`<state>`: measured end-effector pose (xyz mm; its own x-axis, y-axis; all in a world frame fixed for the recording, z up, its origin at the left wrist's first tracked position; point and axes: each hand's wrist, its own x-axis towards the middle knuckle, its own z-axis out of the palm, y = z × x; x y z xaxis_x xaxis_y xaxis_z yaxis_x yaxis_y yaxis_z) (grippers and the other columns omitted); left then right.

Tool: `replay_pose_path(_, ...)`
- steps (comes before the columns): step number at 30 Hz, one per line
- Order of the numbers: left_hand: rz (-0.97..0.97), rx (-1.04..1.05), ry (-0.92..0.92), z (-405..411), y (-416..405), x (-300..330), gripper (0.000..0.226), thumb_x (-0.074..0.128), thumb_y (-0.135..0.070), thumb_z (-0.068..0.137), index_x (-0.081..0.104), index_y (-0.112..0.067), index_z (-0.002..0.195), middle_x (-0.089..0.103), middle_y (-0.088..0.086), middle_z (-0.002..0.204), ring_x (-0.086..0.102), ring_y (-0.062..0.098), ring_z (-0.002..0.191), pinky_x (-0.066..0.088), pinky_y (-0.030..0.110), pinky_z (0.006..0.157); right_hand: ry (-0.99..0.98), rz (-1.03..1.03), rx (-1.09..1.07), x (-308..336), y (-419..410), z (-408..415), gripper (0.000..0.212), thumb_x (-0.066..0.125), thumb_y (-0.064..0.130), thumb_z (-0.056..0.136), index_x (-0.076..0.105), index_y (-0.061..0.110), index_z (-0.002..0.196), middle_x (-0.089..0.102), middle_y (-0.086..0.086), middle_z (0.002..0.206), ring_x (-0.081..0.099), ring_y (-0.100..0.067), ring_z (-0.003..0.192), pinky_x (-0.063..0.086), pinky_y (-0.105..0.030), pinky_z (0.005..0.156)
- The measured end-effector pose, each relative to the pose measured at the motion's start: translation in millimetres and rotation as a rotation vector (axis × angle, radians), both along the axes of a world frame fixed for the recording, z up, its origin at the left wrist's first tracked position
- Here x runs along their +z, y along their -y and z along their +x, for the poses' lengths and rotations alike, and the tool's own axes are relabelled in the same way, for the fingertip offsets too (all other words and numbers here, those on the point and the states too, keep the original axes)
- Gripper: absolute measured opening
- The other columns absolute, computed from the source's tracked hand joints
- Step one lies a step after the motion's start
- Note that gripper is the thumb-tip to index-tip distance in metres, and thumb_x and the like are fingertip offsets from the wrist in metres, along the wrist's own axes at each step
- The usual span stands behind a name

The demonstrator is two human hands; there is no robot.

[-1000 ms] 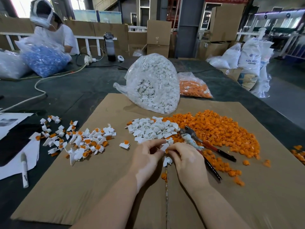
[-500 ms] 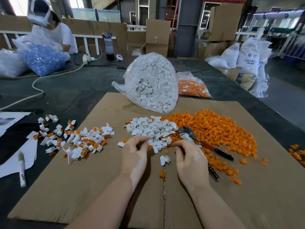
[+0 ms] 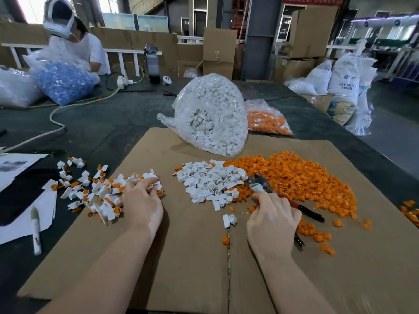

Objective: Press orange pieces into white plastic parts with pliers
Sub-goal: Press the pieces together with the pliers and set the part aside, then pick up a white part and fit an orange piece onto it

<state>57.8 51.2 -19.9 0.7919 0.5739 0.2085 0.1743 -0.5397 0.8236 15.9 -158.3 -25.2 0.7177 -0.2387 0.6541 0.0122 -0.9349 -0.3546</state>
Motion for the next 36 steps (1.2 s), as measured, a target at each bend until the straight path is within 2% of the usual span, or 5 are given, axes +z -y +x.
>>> replay_pose_path(4,0.150,-0.016,0.107,-9,12,1,0.023,0.059,-0.008,0.088,0.067,-0.018,0.106,0.045,0.005,0.115,0.034,0.025,0.119,0.030,0.034,0.101,-0.039,-0.058,-0.045,0,-2,-1,0.024,0.073,-0.007,0.054,0.069,0.007,0.072,0.063,-0.009,0.074,0.057,-0.031,0.068,0.040,-0.041,0.068)
replay_pose_path(9,0.153,-0.577,0.139,-19,41,12,0.009,0.066,-0.014,0.085,0.072,-0.020,0.088,0.053,-0.013,0.087,0.050,0.000,0.081,0.033,0.002,0.072,-0.101,-0.171,-0.069,-1,-2,-1,0.018,0.080,-0.001,0.056,0.069,0.009,0.065,0.060,-0.008,0.069,0.055,-0.031,0.067,0.041,-0.040,0.064)
replay_pose_path(13,0.282,-0.841,-0.032,-20,62,9,0.021,0.064,-0.038,0.085,0.071,-0.027,0.101,0.048,-0.020,0.085,0.045,-0.002,0.081,0.029,0.002,0.068,-0.115,-0.181,-0.039,-1,-1,1,0.027,0.084,-0.003,0.051,0.068,0.011,0.068,0.061,-0.007,0.070,0.055,-0.030,0.068,0.042,-0.039,0.066)
replay_pose_path(25,0.082,-0.730,-0.064,-16,80,4,0.009,0.068,-0.029,0.083,0.059,-0.029,0.083,0.059,-0.015,0.066,0.053,-0.001,0.063,0.038,0.007,0.057,-0.012,0.072,0.335,3,2,0,0.014,0.077,-0.005,0.068,0.068,0.003,0.074,0.065,-0.006,0.073,0.063,-0.022,0.067,0.048,-0.025,0.060)
replay_pose_path(36,-0.013,-0.683,-0.054,-13,77,-4,0.011,0.067,-0.020,0.084,0.066,-0.027,0.093,0.059,-0.017,0.075,0.058,0.009,0.080,0.041,0.019,0.072,-0.143,0.541,0.481,10,4,-1,0.015,0.065,-0.001,0.083,0.070,0.012,0.090,0.063,0.016,0.080,0.059,0.008,0.082,0.041,-0.001,0.069)
